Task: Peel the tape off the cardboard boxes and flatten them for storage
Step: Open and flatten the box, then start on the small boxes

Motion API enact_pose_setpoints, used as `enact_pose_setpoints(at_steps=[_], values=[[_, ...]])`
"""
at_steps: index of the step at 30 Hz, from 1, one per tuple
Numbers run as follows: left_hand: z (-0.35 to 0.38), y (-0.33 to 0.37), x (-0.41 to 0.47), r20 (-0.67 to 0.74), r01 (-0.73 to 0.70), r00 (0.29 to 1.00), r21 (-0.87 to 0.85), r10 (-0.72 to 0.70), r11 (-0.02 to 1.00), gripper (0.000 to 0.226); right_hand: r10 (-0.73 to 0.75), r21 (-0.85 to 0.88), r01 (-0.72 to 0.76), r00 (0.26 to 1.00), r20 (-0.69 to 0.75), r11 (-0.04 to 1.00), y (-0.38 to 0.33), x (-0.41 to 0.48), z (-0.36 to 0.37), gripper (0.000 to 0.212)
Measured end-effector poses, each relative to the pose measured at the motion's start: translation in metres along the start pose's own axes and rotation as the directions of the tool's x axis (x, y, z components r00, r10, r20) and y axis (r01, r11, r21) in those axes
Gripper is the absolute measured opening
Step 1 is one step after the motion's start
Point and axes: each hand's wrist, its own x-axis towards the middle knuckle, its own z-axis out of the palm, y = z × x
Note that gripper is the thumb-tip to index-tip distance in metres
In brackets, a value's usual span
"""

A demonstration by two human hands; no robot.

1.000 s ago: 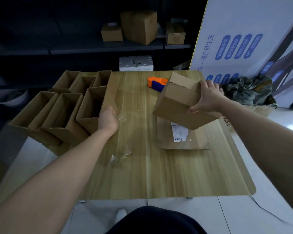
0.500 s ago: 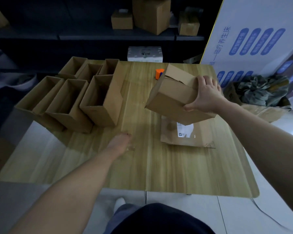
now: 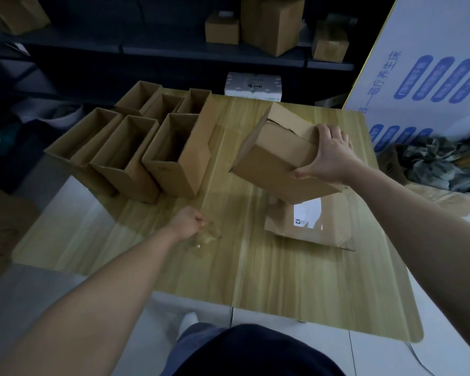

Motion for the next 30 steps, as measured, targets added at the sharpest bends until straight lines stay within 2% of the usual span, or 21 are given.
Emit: enact_pose_setpoints(at_steps=[3,7,9,14,16,19,21,22,26,28,30], values=[[-0.016,-0.003,-0.003,-0.099,0.0,0.995,0.0,0.0,1.0,0.014,-0.021,0.023,0.021,1.0,0.006,1.0,-0.011,0.006,0.0,0.112],[-0.033,-0.005,-0.007,-0.156,0.017,0.988,0.194,0.014,0.981,0.021,-0.046,0.059,0.047,0.999,-0.005,0.997,-0.025,0.011,-0.001,0.11],[-0.045,-0.006,-0.009,-0.111,0.0,0.993,0.281,0.032,0.96,0.024,-0.051,0.061,0.051,0.999,-0.014,0.997,-0.031,0.013,-0.003,0.111],[-0.063,-0.003,-0.015,-0.037,-0.067,0.996,0.328,0.084,0.942,0.026,-0.041,0.063,0.042,0.999,-0.02,0.997,-0.044,0.015,-0.003,0.113],[-0.055,-0.01,-0.015,0.054,-0.107,0.994,0.405,0.094,0.908,0.024,-0.041,0.068,0.042,0.999,-0.017,0.997,-0.048,0.014,-0.002,0.114],[-0.029,-0.028,-0.016,0.213,-0.098,0.977,0.475,-0.006,0.874,0.024,-0.019,0.071,0.02,1.0,-0.016,0.997,-0.048,0.01,0.001,0.113],[-0.018,-0.033,-0.017,0.258,-0.11,0.966,0.486,-0.022,0.867,0.026,-0.005,0.07,0.006,1.0,-0.016,0.998,-0.047,0.006,0.004,0.112],[-0.016,-0.031,-0.018,0.242,-0.113,0.97,0.489,-0.01,0.865,0.03,0.001,0.065,0.0,1.0,-0.015,0.998,-0.046,0.004,0.006,0.112],[-0.016,-0.031,-0.011,0.109,0.043,0.99,0.369,-0.089,0.929,0.057,0.035,0.05,-0.034,0.999,-0.009,0.998,-0.042,-0.002,0.008,0.114],[-0.011,-0.032,-0.008,0.053,0.106,0.99,0.338,-0.131,0.935,0.053,0.048,0.045,-0.048,0.999,-0.01,0.998,-0.041,-0.004,0.009,0.115],[-0.004,-0.031,-0.007,0.067,0.069,0.993,0.368,-0.101,0.927,0.048,0.056,0.039,-0.056,0.998,-0.005,0.998,-0.041,-0.006,0.01,0.115]])
